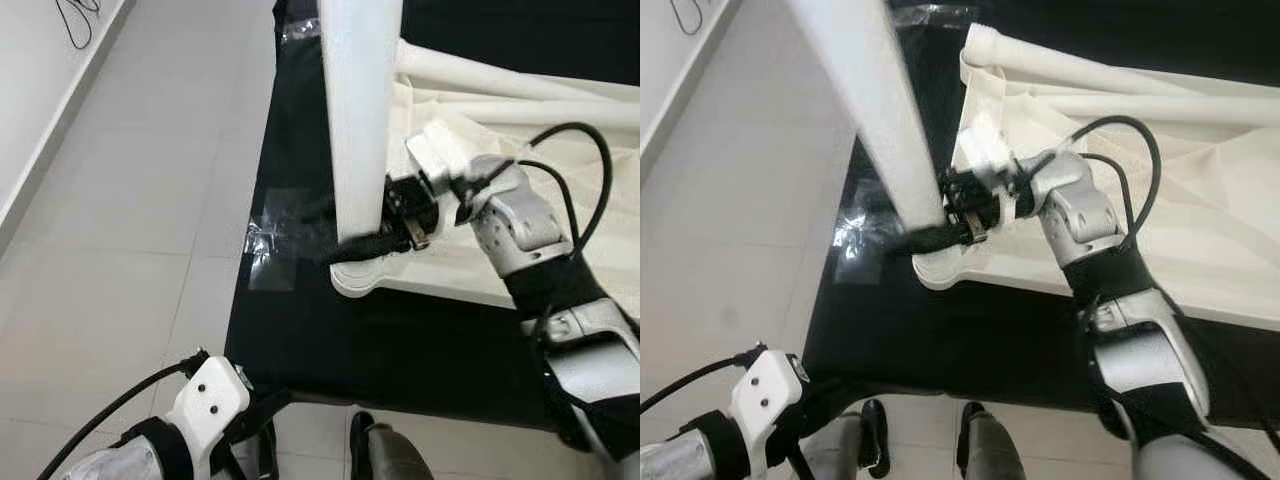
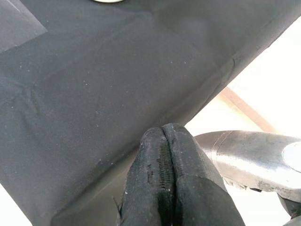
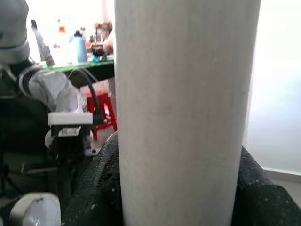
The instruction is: Building children table
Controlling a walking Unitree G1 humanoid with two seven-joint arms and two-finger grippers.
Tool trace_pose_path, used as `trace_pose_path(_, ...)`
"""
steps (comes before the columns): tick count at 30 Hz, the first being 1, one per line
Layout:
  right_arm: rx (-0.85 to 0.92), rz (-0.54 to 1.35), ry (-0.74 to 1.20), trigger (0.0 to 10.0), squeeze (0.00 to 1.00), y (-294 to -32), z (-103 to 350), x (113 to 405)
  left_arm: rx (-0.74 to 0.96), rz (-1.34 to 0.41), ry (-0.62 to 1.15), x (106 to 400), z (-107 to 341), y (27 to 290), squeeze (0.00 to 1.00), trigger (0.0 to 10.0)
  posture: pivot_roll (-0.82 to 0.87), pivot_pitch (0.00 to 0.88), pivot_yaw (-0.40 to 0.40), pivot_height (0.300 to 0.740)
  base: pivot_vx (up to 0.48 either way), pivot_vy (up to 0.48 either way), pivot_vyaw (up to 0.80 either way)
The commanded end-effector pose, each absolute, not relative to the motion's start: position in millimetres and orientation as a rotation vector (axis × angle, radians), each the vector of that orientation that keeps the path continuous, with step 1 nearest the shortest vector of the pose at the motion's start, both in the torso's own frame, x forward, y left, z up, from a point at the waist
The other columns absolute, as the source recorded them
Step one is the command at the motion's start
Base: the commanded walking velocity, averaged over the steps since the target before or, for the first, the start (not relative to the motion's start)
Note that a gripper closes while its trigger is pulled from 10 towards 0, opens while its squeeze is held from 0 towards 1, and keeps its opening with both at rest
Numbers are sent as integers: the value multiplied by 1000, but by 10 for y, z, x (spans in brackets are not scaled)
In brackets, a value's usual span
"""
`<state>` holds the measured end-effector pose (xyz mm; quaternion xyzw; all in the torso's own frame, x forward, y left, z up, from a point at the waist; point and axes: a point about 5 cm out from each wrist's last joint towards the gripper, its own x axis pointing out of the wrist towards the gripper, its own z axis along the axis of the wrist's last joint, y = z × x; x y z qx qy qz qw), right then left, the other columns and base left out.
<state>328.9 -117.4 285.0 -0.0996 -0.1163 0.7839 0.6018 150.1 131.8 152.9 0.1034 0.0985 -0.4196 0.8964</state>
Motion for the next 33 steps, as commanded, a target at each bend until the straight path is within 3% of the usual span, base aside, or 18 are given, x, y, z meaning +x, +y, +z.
trace_pose_path(1,-177,1790,-187,10000,0,-1224,2642,3326,212,-878,232,1465,1510,1322,0,10000,167,380,14,740,0,0,0)
trace_pose_path(14,-81,1683,-225,10000,0,-1327,2485,3275,211,-883,228,1475,1498,1302,0,10000,159,369,16,740,0,0,0)
trace_pose_path(27,-335,1706,-148,10000,0,-1282,2250,3055,216,-893,232,1475,1488,1302,0,10000,155,359,24,740,0,0,0)
trace_pose_path(33,-375,1726,-113,10000,0,-1270,2252,3058,218,-892,230,1483,1488,1302,0,10000,156,362,21,740,0,0,0)
